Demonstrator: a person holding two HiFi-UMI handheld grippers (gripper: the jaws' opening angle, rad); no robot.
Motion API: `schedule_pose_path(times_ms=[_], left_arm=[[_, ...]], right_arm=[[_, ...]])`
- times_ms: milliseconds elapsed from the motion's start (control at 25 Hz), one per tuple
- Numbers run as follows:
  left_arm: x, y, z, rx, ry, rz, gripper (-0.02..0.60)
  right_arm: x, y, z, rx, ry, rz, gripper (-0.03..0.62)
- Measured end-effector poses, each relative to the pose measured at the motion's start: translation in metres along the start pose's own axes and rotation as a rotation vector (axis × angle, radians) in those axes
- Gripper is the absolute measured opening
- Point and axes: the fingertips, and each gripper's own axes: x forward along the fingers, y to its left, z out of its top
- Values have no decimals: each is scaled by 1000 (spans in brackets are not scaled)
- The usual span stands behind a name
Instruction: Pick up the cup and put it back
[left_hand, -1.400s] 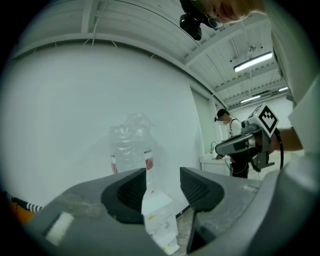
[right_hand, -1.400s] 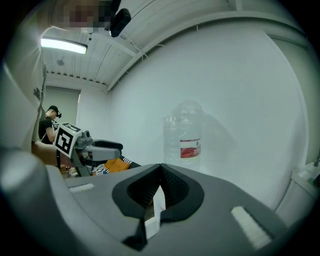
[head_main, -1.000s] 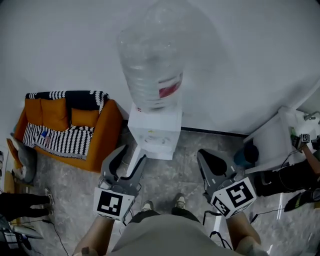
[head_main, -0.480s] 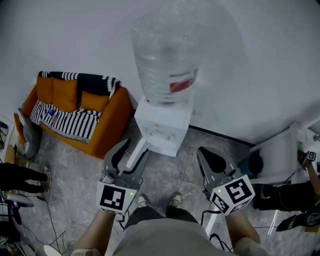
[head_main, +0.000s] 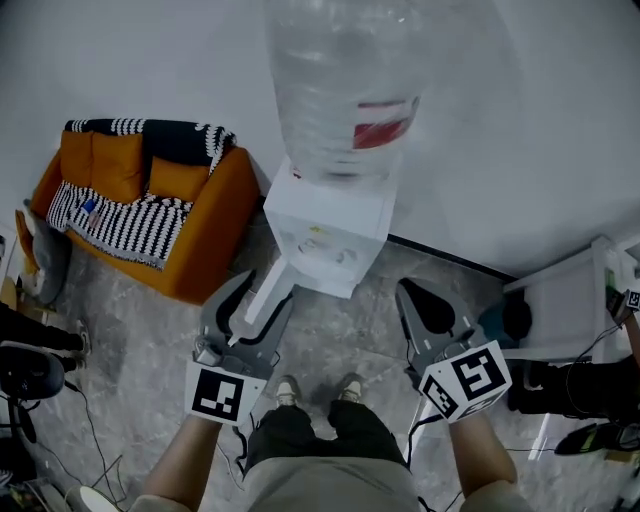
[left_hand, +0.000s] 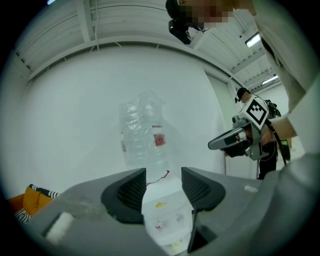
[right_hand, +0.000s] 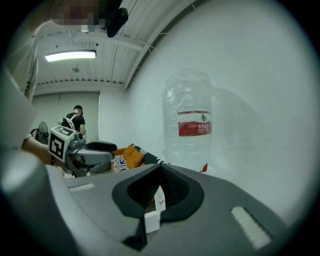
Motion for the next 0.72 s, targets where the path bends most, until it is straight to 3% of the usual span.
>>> schedule_pose_path(times_ms=[720], left_arm=[[47,-23,-217,36,-44,-119,227]], right_arm=[[61,-19,-203,-15,-41,-76,3]])
